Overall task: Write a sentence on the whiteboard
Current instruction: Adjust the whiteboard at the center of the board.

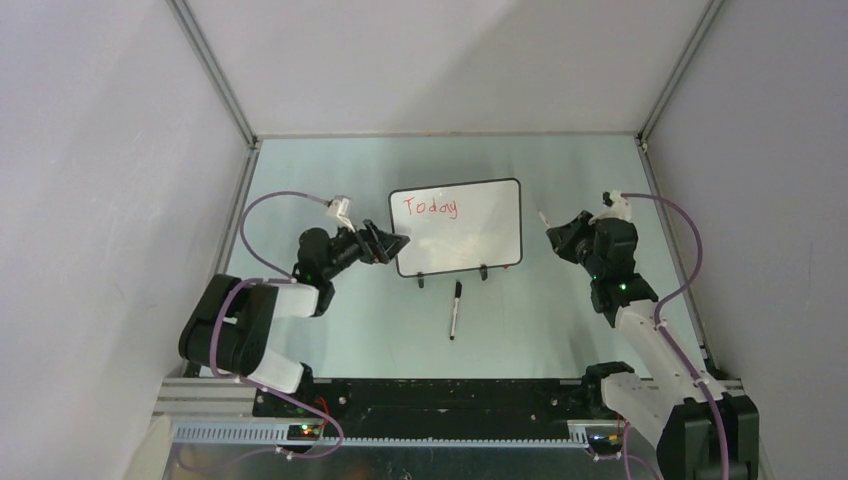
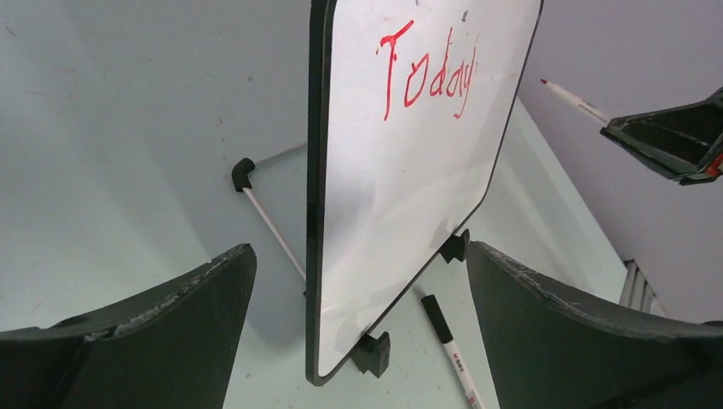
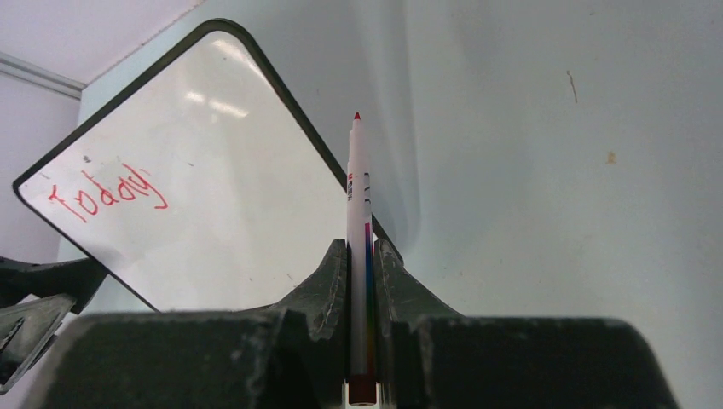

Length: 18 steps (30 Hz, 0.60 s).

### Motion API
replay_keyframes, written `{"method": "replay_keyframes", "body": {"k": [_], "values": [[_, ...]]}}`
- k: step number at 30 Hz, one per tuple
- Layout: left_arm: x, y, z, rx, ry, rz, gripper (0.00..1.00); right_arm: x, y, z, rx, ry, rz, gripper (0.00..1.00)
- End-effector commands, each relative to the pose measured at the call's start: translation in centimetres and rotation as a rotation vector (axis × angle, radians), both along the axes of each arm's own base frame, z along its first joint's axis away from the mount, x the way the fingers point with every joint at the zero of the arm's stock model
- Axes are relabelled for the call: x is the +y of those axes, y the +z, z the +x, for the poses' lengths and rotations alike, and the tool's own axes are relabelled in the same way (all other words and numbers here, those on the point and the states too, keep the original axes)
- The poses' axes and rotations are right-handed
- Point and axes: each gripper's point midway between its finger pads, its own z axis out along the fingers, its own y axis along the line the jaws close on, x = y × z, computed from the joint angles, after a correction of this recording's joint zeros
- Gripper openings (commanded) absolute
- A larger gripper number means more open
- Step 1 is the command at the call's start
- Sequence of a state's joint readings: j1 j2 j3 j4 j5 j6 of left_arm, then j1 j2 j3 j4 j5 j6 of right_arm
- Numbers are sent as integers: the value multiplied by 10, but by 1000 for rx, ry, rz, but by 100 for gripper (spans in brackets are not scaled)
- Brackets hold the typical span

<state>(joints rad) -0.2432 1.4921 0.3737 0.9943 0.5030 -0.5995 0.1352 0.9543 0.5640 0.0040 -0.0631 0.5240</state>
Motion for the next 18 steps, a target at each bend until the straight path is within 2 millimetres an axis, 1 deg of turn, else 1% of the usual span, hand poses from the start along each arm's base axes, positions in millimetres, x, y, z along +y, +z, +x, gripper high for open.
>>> {"method": "replay_keyframes", "body": {"k": [1, 3, 4, 5, 6, 7, 8, 9, 10, 11, 14, 16, 17, 18], "values": [[0, 13, 2, -87, -63, 77, 99, 2, 17, 2, -92, -16, 17, 0], [3, 16, 5, -92, -48, 87, 99, 5, 14, 2, -97, -9, 20, 0], [5, 22, 10, -99, -39, 86, 99, 6, 11, 3, -92, -7, 20, 0], [6, 16, 10, -53, -32, 95, 99, 8, 12, 3, -98, -3, 23, 0], [6, 21, 14, -49, -29, 96, 99, 9, 10, 3, -96, 1, 23, 0], [8, 16, 14, -7, -18, 104, 99, 11, 11, 3, -102, 5, 21, 0], [8, 20, 17, 6, -8, 92, 99, 11, 12, 3, -108, 5, 20, 0], [10, 14, 17, 46, 3, 96, 99, 13, 13, 2, -113, 10, 15, 0], [10, 19, 20, 59, 7, 87, 99, 12, 17, 1, -125, 5, 13, 0], [9, 17, 19, 83, 3, 82, 99, 13, 18, -1, -126, 9, 10, 0], [3, 33, 21, 51, -30, 28, 99, 7, 28, -4, -158, -22, -5, 0], [-3, 53, 23, 5, -69, -30, 99, 5, 31, -7, -170, -26, -14, 0], [-5, 58, 22, -4, -86, -51, 99, 5, 30, -9, -170, -27, -17, 0], [-7, 68, 21, -28, -85, -101, 99, 5, 32, -10, -177, -30, -18, 0]]}}
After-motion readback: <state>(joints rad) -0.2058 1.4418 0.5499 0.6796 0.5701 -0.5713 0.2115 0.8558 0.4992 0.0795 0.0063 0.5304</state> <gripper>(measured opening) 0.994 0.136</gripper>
